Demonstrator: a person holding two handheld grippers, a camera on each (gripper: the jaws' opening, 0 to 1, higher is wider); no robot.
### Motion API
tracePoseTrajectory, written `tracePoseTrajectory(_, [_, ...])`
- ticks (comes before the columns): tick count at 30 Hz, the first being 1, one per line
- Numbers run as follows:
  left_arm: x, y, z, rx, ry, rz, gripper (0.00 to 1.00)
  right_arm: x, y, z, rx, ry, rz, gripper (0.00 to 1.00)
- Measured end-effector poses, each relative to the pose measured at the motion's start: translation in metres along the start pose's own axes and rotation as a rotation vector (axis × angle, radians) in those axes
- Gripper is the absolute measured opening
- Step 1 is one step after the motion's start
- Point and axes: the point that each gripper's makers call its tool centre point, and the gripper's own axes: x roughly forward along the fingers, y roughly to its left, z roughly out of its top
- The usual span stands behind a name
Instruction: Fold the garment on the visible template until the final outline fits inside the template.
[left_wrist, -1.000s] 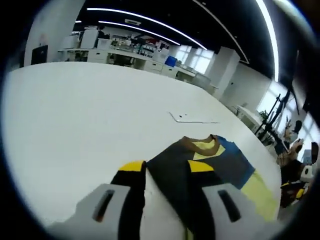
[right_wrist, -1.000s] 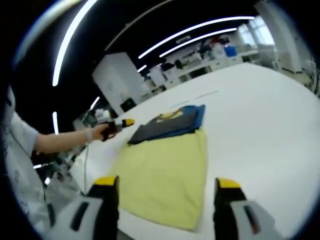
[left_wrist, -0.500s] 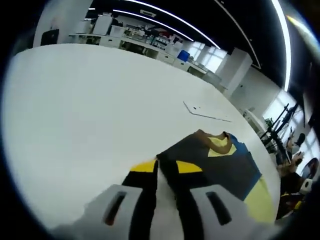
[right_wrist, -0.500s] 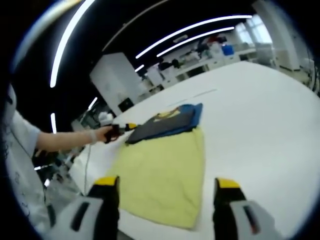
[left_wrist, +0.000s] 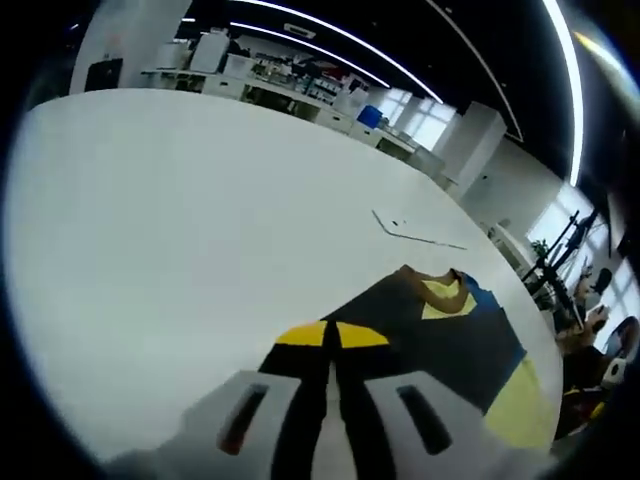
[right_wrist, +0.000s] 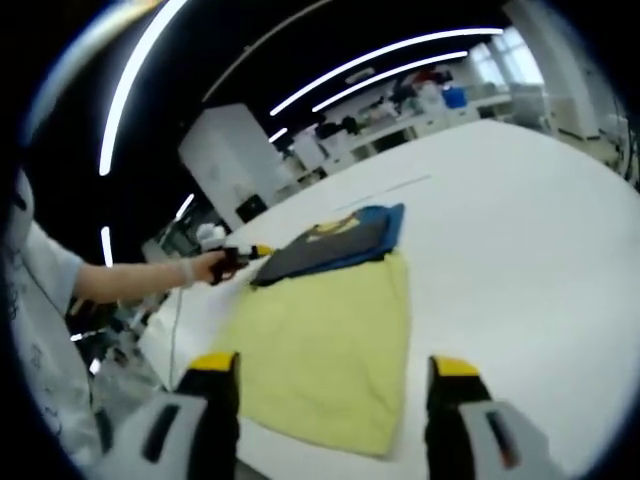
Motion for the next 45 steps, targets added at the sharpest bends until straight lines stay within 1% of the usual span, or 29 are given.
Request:
tracePoseTrajectory(1, [0.000,0.001,0.001,-0.020,-0.003,-0.005,0.05,0.000,0.000,0.000,0.001,0.000,0.000,0.75])
tracePoseTrajectory(2, [-0.001,-0.003,0.001,-0.056,-0.006,-0.024,0.11,0.000,0.000,0.000,0.003,0.000,0.002,0.75])
tracePoseTrajectory(3, [-0.001,-0.005,0.001,-0.084,-0.007,-0.039,0.14,0.000,0.001,0.000,0.004,0.001,0.004,0.75])
tracePoseTrajectory(5, [0.000,-0.004,0.000,-0.086,0.002,-0.042,0.18,0.001,0.001,-0.001,0.002,0.007,0.005,0.75])
tracePoseTrajectory(7, [-0.001,-0.007,-0.008,-0.078,0.023,-0.037,0.14,0.001,0.002,-0.001,0.000,0.008,0.007,0.75])
tracePoseTrajectory(9, [-0.001,-0.008,-0.012,-0.096,0.038,-0.035,0.09,0.001,0.001,-0.001,0.002,0.006,0.006,0.75])
tracePoseTrajectory(11, [-0.001,-0.012,-0.016,-0.115,0.045,-0.041,0.03,0.000,0.000,-0.001,0.004,0.003,0.004,0.75])
tracePoseTrajectory(13, [-0.002,-0.017,-0.018,-0.116,0.048,-0.041,0.00,0.000,0.000,-0.001,0.004,0.004,0.001,0.74])
tracePoseTrajectory(15, [-0.002,-0.021,-0.016,-0.120,0.042,-0.044,0.00,0.000,0.001,-0.001,0.003,0.005,0.001,0.74])
tracePoseTrajectory(17, [-0.003,-0.022,-0.013,-0.108,0.033,-0.041,0.00,0.000,0.001,0.000,0.000,0.003,0.000,0.74])
tracePoseTrajectory(20, [-0.002,-0.020,-0.006,-0.072,0.012,-0.027,0.00,0.000,0.000,-0.001,0.002,0.006,0.001,0.74])
tracePoseTrajectory(22, [0.001,-0.017,-0.004,-0.075,0.007,-0.023,0.00,0.000,-0.001,-0.001,0.002,0.007,0.001,0.74])
tracePoseTrajectory(23, [0.002,-0.015,-0.005,-0.089,0.009,-0.015,0.00,0.000,-0.001,-0.001,0.002,0.006,0.000,0.74])
tracePoseTrajectory(25, [0.003,-0.014,-0.011,-0.172,0.019,0.002,0.00,-0.001,-0.001,-0.001,0.003,0.006,-0.001,0.74])
tracePoseTrajectory(26, [0.004,-0.010,-0.016,-0.215,0.034,0.025,0.00,-0.001,-0.001,-0.001,0.002,0.007,-0.003,0.74])
tracePoseTrajectory(27, [0.003,-0.017,-0.007,-0.252,-0.003,-0.002,0.00,-0.001,-0.002,-0.001,0.001,0.007,-0.003,0.74])
tracePoseTrajectory(28, [0.002,-0.017,-0.008,-0.202,0.004,-0.006,0.00,-0.001,-0.002,-0.001,0.001,0.006,-0.003,0.74])
tracePoseTrajectory(33, [-0.002,-0.021,-0.004,-0.169,0.005,-0.006,0.00,-0.001,-0.003,-0.002,0.004,0.009,-0.001,0.74])
tracePoseTrajectory(35, [-0.004,-0.023,-0.005,-0.159,0.007,-0.008,0.00,-0.001,-0.002,-0.001,0.000,0.010,0.001,0.74])
tracePoseTrajectory(36, [-0.003,-0.022,-0.005,-0.147,0.005,-0.017,0.00,0.000,-0.001,-0.001,-0.002,0.011,0.001,0.74])
tracePoseTrajectory(37, [-0.005,-0.026,-0.003,-0.120,-0.006,-0.044,0.00,0.000,-0.001,-0.002,-0.004,0.012,0.001,0.74])
tracePoseTrajectory(38, [-0.005,-0.027,-0.002,-0.112,-0.014,-0.057,0.01,0.000,-0.001,-0.002,-0.005,0.013,0.001,0.74])
tracePoseTrajectory(39, [-0.009,-0.029,-0.003,-0.108,-0.011,-0.073,0.05,0.000,-0.002,-0.002,-0.006,0.013,0.001,0.74])
tracePoseTrajectory(40, [-0.011,-0.028,-0.005,-0.102,-0.010,-0.073,0.11,0.000,-0.002,-0.002,-0.007,0.013,0.002,0.75])
tracePoseTrajectory(41, [-0.016,-0.029,-0.005,-0.071,-0.020,-0.088,0.15,0.000,-0.002,-0.002,-0.007,0.015,0.003,0.75])
tracePoseTrajectory(42, [-0.018,-0.030,-0.007,-0.062,-0.019,-0.097,0.19,0.000,-0.001,-0.002,-0.009,0.014,0.003,0.75])
tracePoseTrajectory(44, [-0.023,-0.029,-0.006,-0.045,-0.035,-0.117,0.28,0.000,0.000,-0.002,-0.012,0.013,0.003,0.76])
tracePoseTrajectory(45, [-0.027,-0.030,-0.004,-0.031,-0.052,-0.139,0.33,0.000,0.001,-0.001,-0.016,0.012,0.003,0.77])
